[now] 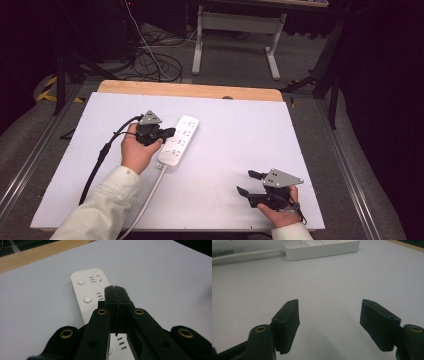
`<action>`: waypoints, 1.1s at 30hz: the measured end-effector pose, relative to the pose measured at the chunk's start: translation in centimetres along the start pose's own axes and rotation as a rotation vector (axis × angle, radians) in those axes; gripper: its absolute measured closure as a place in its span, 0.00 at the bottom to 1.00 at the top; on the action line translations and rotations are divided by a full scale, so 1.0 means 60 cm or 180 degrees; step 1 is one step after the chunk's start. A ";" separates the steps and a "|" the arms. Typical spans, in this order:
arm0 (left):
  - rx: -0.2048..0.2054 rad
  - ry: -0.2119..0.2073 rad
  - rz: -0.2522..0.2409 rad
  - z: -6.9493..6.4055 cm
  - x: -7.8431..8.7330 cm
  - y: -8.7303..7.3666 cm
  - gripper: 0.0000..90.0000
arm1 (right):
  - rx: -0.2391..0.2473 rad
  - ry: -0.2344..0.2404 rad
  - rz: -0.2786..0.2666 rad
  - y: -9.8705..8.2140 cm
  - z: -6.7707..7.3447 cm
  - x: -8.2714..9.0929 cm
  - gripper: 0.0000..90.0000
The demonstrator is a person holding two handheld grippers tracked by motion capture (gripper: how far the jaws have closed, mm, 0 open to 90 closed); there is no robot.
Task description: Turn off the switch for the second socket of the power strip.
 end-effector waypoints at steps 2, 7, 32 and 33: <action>-0.0003 -0.0028 -0.0010 -0.006 0.004 0.002 1.00 | -0.0007 0.0000 -0.0002 0.000 0.000 0.000 0.36; -0.0025 -0.0042 -0.0039 -0.011 0.014 0.010 1.00 | -0.0008 -0.0001 0.0004 -0.001 0.000 0.000 0.36; -0.0294 -0.0133 -0.0332 -0.054 0.145 0.030 0.27 | -0.0008 -0.0006 -0.0012 0.001 0.000 0.000 0.36; -0.0293 -0.0137 -0.0345 -0.054 0.151 0.028 0.26 | -0.0005 -0.0012 -0.0011 0.001 0.000 0.001 0.36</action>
Point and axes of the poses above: each handheld gripper's, and its own axes: x roughly backward along the jaws, y roughly out of its top, z roughly to its left, the point moved 10 cm from there along -x, roughly forward along the jaws, and after that the axes turned 4 degrees about x, right-handed, at the moved point
